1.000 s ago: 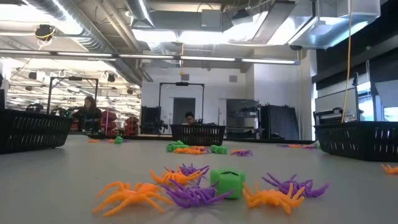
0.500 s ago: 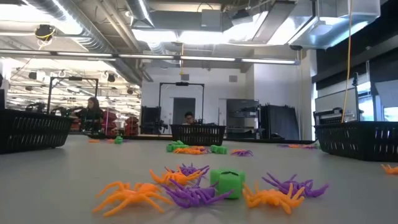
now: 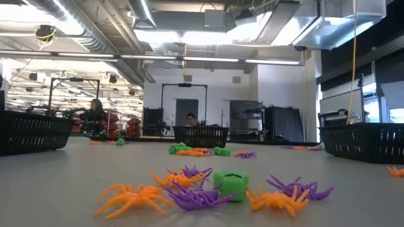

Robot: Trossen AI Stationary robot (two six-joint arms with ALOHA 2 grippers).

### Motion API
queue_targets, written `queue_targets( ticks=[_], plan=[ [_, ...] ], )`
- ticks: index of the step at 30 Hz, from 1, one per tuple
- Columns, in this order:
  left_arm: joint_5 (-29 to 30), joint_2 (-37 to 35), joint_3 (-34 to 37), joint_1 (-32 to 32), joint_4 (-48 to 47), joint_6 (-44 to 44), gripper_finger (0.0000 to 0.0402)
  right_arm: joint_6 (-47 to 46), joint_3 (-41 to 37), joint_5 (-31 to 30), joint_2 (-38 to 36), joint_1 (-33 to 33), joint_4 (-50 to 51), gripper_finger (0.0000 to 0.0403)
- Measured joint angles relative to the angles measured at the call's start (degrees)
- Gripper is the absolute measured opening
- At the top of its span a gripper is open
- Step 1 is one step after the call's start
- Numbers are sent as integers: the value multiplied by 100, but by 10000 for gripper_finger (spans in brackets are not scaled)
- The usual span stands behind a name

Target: Sort Halloween decoration

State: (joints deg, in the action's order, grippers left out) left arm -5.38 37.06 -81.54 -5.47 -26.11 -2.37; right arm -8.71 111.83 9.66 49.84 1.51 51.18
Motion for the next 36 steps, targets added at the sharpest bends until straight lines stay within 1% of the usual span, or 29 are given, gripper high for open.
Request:
queue_targets(
  ticks=[36],
  plan=[
    [8, 0, 0, 2, 75, 2, 0, 1, 0, -1, 0, -1, 0, 1]
  ],
)
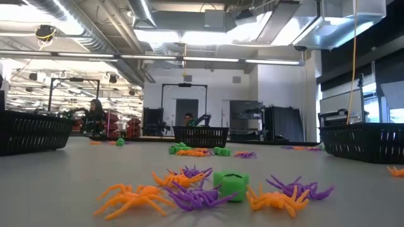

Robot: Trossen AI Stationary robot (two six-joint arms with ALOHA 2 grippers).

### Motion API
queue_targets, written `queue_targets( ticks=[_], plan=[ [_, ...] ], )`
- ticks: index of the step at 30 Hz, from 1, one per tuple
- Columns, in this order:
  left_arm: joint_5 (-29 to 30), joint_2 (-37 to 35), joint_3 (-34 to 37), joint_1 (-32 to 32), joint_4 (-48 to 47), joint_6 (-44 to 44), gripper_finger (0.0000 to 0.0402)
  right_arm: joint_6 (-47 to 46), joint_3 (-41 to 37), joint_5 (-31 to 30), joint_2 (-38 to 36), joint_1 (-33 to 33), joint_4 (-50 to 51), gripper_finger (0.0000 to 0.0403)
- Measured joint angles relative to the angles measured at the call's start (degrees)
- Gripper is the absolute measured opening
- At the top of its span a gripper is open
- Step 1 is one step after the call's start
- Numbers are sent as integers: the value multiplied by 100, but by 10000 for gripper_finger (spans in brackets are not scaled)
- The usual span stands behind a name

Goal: Sort Halloween decoration
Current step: Put the green skeleton toy into the top bin

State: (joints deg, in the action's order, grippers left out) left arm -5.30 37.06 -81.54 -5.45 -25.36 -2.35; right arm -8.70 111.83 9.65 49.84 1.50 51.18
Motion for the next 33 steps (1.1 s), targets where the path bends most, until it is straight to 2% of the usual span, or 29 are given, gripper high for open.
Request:
queue_targets(
  ticks=[11, 17, 23, 28, 33],
  plan=[
    [10, 2, -1, 0, 657, -4, 0, -1, -2, 1, 0, 0, 0, 1],
    [40, 12, 0, 0, 696, -50, 0, -1, -2, 0, 0, 2, 0, 1],
    [942, 514, -7, -1, 551, -52, 0, 0, -1, 1, 0, 0, 0, 1],
    [1569, 1240, -178, -18, -260, 175, 0, -1, 0, 1, 0, 0, 0, 1],
    [2334, 1787, -887, -191, -2281, -120, 0, -1, -1, 0, 0, 0, 0, 1]
  ],
)
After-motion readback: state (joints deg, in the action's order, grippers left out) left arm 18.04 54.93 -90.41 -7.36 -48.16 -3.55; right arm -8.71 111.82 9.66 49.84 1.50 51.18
